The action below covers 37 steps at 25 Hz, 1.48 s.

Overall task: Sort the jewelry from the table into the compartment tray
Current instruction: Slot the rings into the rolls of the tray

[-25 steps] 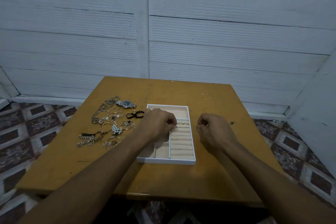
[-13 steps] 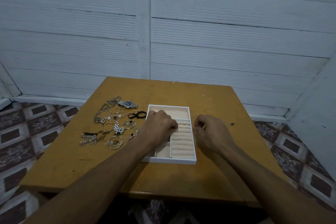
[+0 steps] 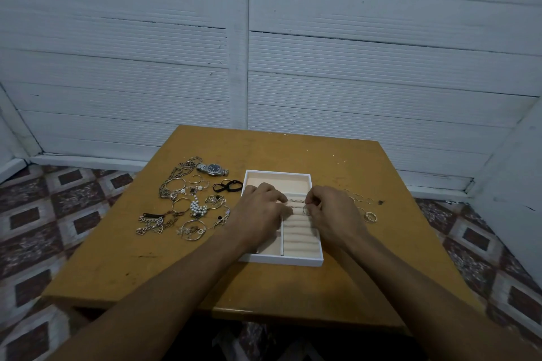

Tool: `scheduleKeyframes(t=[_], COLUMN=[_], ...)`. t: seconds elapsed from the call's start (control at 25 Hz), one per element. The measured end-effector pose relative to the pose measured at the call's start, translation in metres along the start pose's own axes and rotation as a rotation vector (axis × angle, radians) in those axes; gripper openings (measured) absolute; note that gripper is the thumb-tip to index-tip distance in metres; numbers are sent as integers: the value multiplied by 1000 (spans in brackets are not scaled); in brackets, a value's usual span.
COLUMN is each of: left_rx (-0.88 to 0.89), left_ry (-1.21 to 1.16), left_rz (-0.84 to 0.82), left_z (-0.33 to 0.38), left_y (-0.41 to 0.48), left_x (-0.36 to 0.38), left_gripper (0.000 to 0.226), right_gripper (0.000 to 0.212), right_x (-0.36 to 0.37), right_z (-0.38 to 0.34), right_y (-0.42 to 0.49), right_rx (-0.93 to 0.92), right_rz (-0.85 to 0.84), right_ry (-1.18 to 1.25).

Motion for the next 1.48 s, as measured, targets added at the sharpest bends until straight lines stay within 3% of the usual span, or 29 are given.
scheduleKeyframes(t=[0.44,0.68,0.88,1.32,1.48], left_rx=[-98,-90,-107,-114,-118], left_ry=[-206,-223,-245,-259,-262], left_rz=[93,87,83,96,85], left_z=[-19,-18,-15,-17,-15], left_y=[-12,-13,-14,-14,-13], left_x=[-8,-8,-6,-4,-3], left_gripper=[28,28,29,29,31], right_gripper=[8,18,14,28,25], right_x=[15,20,12,23,19], right_z=[-15,-25,-25,-25,-21], right_y=[1,-8,-11,-6,0], right_rx=[-117,-225,-214,-216,-144], right_rz=[48,-2,74,-75,-46], right_ry=[-131,-165,-153,-320,-236])
Point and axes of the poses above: each hand's wrist, its own y-axis towards the middle knuckle, its own x-axis out of the palm, z = x × y, the point moved 9 cm from there along y, towards the middle knuckle, and after that the axes turned 10 degrees about -x, right-handed, at the moved point
